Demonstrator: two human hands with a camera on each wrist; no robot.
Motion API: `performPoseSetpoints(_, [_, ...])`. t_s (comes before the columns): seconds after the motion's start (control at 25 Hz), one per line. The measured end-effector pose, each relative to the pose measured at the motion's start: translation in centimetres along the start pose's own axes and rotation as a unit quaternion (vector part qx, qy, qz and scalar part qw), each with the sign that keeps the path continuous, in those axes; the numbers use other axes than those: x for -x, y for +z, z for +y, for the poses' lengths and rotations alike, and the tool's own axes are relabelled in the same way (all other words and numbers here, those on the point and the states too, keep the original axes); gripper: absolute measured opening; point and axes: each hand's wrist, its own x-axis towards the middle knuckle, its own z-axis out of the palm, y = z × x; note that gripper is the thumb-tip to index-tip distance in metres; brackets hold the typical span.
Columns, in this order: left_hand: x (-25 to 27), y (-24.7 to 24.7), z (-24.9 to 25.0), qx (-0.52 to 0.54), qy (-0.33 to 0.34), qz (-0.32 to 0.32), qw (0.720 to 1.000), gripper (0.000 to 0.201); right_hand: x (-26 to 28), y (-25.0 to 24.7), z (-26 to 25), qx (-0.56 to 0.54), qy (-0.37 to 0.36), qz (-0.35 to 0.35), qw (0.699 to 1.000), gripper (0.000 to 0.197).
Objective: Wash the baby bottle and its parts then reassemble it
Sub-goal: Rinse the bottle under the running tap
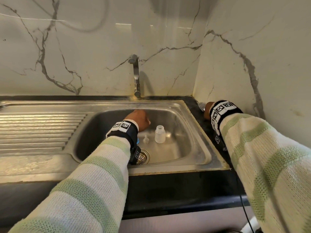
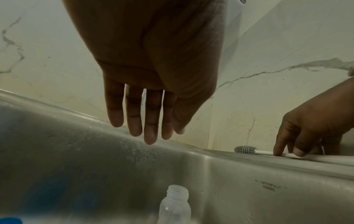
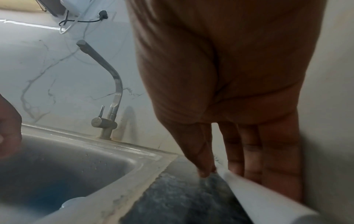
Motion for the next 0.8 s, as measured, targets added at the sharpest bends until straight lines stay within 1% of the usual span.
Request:
performPoseSetpoints(0.08, [-0.1,0.1,0.0,0.004,-0.005,-0.002,1.0,0.022,-0.5,0.0,-0.2,0.012,-0.014,-0.009,1.0,0.047])
performPoseSetpoints(0.16, [-0.2,0.1,-0.2,0.007,-0.008,-0.003,1.0,0.023,-0.6,-0.2,-0.2,-0.001,-0.022,-0.002,1.0,0.039])
performPoseSetpoints(0.28, [-0.2,0.1,-0.3,0.004,-0.011,-0.005,1.0,0.024,-1.0,0.1,-0.1,0.008,-0.023,0.026,0.999,0.038])
performPoseSetpoints(0.4, [-0.1,0.0,-0.2,-0.007,-0.016,-0.009,1.0,0.023,-1.1,0.0,-0.2,0.01,-0.012,0.012,1.0,0.035])
performPoseSetpoints(0.6, [-0.1,-0.1,-0.5,0.004,-0.023,-0.012,1.0,0.027,-3.8,-0.6,-0.3,-0.044,0.0,-0.004,0.999,0.036])
performPoseSetpoints(0.68, [0.0,-0.1,-0.6,0.006,-0.026,-0.011,1.0,0.028,-4.6,-1.8,-0.5,-0.055,-0.008,-0.006,0.998,0.032])
performPoseSetpoints(0.76, [0.0,-0.3,-0.7,0.014,-0.025,-0.01,1.0,0.029,-3.5,-4.0,-1.5,-0.103,-0.025,-0.01,0.994,0.023])
performPoseSetpoints(0.8, [0.0,-0.3,-0.8,0.021,-0.026,-0.009,0.999,0.028,-2.9,-5.1,-2.4,-0.131,-0.036,-0.003,0.991,0.023])
